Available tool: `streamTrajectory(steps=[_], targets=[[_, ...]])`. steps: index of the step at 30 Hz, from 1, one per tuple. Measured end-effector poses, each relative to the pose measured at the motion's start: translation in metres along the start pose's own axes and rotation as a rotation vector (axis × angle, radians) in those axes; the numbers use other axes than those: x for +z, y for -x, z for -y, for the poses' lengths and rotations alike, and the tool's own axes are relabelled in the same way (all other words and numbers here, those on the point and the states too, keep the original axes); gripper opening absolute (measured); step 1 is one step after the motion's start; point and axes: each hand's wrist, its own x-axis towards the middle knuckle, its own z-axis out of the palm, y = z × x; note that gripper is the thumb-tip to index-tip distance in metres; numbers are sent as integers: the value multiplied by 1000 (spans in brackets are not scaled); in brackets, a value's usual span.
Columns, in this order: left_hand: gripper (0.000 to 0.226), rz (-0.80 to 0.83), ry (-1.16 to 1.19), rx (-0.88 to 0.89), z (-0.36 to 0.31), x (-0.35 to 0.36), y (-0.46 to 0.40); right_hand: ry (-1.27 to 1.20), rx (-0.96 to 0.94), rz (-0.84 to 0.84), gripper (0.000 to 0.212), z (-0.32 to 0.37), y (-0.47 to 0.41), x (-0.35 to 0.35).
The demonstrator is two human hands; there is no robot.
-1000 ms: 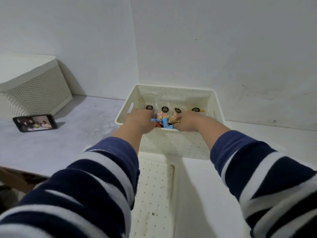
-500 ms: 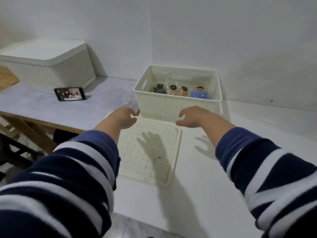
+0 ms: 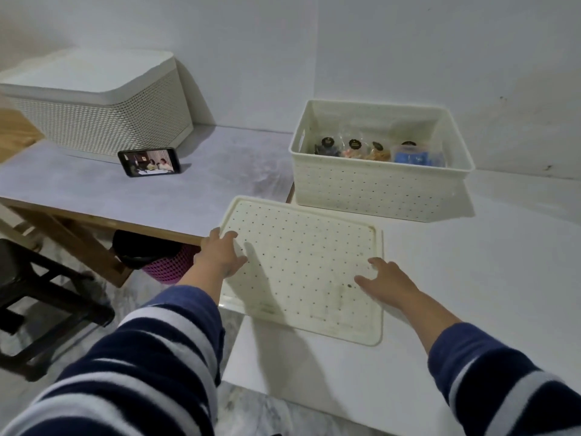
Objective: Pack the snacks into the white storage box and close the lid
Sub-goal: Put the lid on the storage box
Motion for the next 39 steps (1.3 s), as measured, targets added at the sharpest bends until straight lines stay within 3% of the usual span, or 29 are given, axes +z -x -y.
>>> streamTrajectory(steps=[5,8,13,19,27,39], targets=[[74,88,29,14,35,11,-24,21,147,-116,84,10,-9,31],[80,138,202,4,42,16,-30,13,198,-176,88,14,-11,41],[81,77,326,2,43,21,-25,-209,227,-316,85,23,-4,44],[88,-95,467,96,45,16,-10,-247,123,-546,80,37,20,33],[88,-390,451,238,-18,-52,-24,-271,-17,-833,79,56,27,-52],[88,-265,451,297,-139,-121,-108,-227,27,-800,53,42,-41,-206]])
